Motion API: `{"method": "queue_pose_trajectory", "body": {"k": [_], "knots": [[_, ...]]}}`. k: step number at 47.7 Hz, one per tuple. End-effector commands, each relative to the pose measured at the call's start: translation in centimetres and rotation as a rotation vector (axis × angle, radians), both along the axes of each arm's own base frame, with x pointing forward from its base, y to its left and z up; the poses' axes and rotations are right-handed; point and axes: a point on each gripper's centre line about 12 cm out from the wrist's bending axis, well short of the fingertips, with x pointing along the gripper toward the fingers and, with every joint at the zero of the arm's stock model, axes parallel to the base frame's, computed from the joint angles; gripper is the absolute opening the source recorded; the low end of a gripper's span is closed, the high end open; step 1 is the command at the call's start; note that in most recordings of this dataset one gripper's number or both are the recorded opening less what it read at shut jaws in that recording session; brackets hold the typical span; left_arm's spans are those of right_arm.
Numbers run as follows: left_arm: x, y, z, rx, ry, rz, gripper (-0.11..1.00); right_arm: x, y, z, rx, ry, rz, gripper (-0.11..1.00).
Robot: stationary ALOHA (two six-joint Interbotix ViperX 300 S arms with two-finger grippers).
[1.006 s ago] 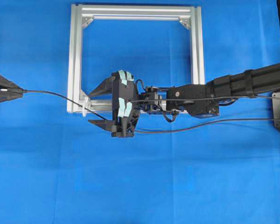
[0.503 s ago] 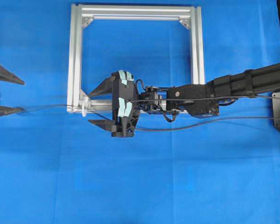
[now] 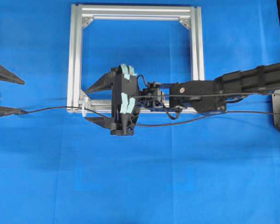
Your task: Insert the wire through the string loop located on the left side.
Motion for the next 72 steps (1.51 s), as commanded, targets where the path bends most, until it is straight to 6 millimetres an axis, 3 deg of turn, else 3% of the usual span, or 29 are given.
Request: {"method": "queue_pose_trajectory", "body": {"k": [1, 22, 72], "knots": [[0.2, 0.0, 0.3, 0.001, -0.003, -0.003, 0.8, -0.1, -0.4, 3.4, 0.001, -0.064, -0.008, 0.96], [0.2, 0.0, 0.5, 0.0, -0.011, -0.002, 0.8, -1.2, -0.7, 8.1, 0.003, -0.098, -0.009, 0.96], [0.3, 0.0, 0.9, 0.001, -0.057, 0.0, 0.8, -1.3, -0.7, 8.1, 0.003, -0.092, -0.008, 0.96]]}}
